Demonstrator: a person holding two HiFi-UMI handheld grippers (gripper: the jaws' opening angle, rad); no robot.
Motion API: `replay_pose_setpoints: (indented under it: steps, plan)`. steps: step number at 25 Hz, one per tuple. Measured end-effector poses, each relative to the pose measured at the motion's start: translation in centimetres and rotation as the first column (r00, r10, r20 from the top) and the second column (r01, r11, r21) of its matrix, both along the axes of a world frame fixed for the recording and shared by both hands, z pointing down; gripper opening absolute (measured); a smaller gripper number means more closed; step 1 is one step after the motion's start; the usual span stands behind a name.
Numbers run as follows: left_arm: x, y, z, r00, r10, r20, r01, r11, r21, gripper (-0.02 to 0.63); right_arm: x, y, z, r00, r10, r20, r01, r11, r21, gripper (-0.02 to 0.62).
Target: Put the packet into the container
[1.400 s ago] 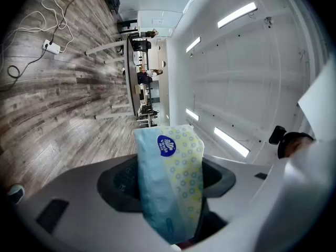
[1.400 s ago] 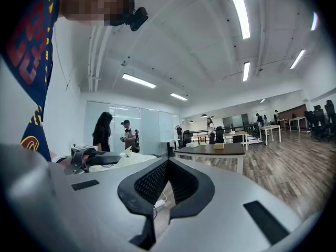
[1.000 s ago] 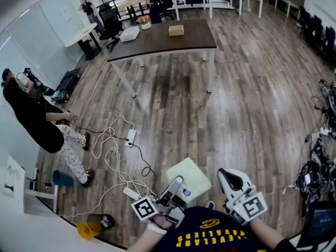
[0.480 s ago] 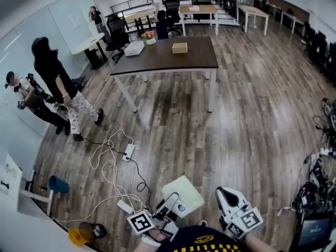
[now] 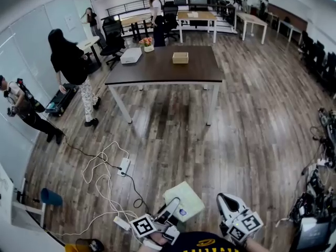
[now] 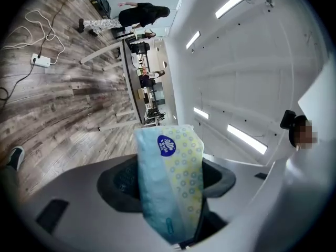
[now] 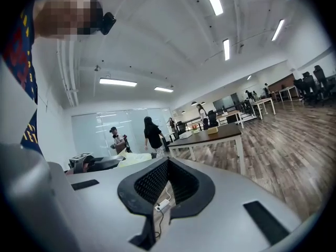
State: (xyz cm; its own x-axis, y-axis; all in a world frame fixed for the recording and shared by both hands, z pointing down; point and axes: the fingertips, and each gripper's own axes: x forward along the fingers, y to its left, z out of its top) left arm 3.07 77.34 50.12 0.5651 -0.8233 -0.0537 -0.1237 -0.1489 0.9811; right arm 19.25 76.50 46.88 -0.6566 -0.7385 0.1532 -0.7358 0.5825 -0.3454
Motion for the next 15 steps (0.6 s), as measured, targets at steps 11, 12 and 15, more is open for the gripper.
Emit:
replay_pose_setpoints:
  steps: [11,12,15]
  plan:
    - [-7.6,-12.1,0.2,0.997,0.070,0.012,-0.070,0.998,-0.007,0.276,-8.1,-11.2,0.3,0.998,0.054,0.015,-0.053,0.996,-0.072,0.000]
    - [-8.1,-12.8,0.4,0.998,0.069,0.010,-0.069,0.998,-0.010,0.276,-8.4,-12.0,0.4,0.998,0.058,0.010,-0.057,0.995,-0.079,0.000]
    - [-8.8,-14.7,1.2,0.998,0.066,0.007,-0.065,0.998,-0.020,0.276,-9.1,-14.3,1.5,0.998,0.064,-0.005,-0.064,0.993,-0.102,0.000]
